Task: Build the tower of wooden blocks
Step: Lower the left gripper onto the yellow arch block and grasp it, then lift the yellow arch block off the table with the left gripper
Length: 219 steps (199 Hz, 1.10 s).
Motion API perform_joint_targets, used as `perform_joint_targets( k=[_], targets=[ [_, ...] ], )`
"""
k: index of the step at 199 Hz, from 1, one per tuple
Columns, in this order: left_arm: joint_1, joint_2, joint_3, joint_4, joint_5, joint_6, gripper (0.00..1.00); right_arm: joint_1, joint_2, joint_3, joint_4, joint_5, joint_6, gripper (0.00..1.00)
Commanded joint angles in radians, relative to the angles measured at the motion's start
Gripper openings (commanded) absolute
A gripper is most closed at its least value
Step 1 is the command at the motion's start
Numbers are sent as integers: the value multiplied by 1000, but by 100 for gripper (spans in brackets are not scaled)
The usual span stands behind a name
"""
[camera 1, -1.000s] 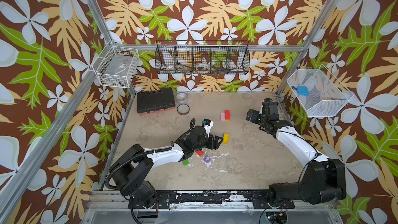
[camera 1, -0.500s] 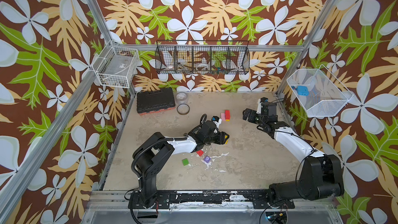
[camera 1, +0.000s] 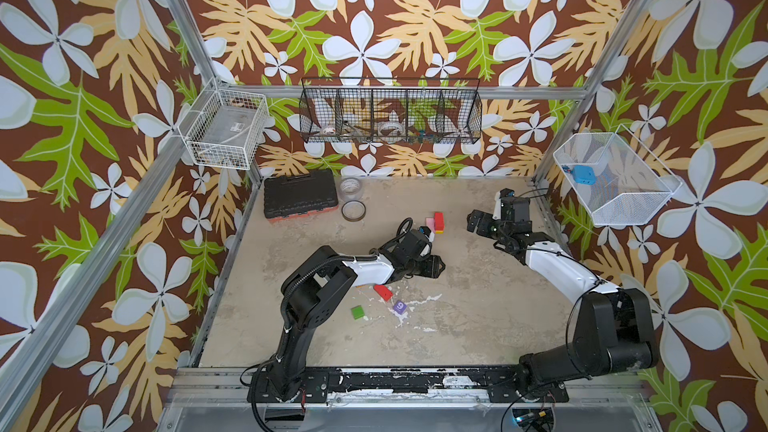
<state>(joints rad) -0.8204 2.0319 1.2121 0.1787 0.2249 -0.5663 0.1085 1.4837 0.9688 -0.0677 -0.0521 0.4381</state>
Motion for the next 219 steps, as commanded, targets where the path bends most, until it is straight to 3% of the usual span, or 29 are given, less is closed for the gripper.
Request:
perform_joint_targets(
  k=[1,119,219],
  targets=[
    [1,11,16,-41,-14,23,60,0,9,16,5,-3,-1,100],
    [35,60,14,81,267,-44,58,-1,11,13,2,-25,2,100],
    [57,96,27,119,301,-90,46,0,40,28,-3,-42,5,100]
  ],
)
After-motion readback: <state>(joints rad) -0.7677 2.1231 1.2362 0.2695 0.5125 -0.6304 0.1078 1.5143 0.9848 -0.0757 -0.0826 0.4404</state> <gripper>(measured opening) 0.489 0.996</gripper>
